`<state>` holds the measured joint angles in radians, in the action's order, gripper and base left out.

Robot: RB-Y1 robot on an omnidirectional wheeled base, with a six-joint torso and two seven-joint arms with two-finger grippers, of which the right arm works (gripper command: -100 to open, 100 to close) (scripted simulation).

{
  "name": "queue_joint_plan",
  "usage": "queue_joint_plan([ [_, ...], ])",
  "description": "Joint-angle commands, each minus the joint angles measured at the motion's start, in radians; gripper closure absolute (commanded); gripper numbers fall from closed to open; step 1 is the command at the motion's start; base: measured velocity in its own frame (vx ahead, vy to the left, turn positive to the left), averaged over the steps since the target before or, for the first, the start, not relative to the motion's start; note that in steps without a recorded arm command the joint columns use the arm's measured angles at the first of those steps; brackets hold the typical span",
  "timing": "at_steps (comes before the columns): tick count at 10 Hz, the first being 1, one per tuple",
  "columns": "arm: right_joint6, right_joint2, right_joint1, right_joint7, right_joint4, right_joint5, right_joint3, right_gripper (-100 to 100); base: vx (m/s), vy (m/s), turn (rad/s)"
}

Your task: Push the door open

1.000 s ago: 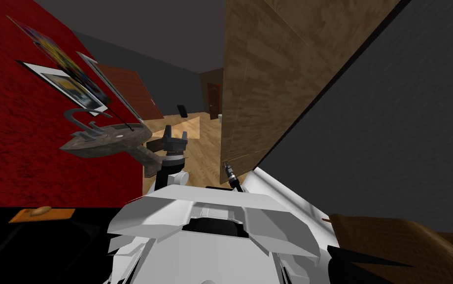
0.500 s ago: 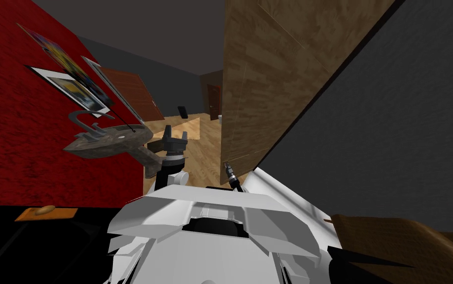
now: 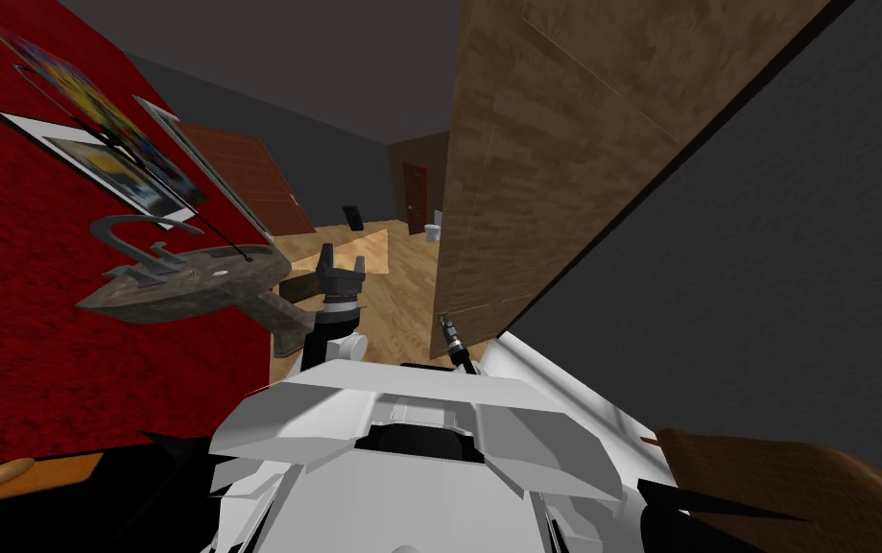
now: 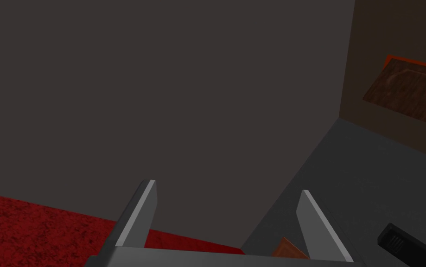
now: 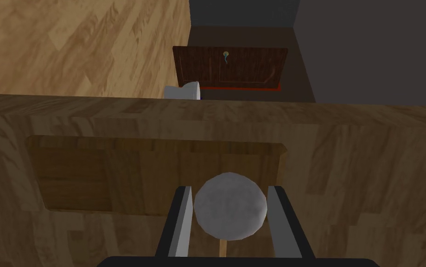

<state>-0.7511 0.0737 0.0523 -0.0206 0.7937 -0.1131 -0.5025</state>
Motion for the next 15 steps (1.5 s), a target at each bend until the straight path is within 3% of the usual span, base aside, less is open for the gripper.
queue_joint_plan([
  [1, -0.021, 0.006, 0.018, 0.0, -0.028, -0.008, 0.023, 100, 0.089, 0.061, -0.014],
  [7, -0.021, 0.01, 0.03, -0.019, -0.045, -0.027, 0.101, 100, 0.119, 0.103, -0.063],
  [8, -0.008, 0.011, 0.008, -0.015, -0.013, -0.023, 0.081, -100, -0.067, 0.05, -0.069],
  [15, -0.001, -0.007, -0.003, -0.007, 0.007, -0.029, 0.07, -100, -0.232, -0.042, -0.031],
])
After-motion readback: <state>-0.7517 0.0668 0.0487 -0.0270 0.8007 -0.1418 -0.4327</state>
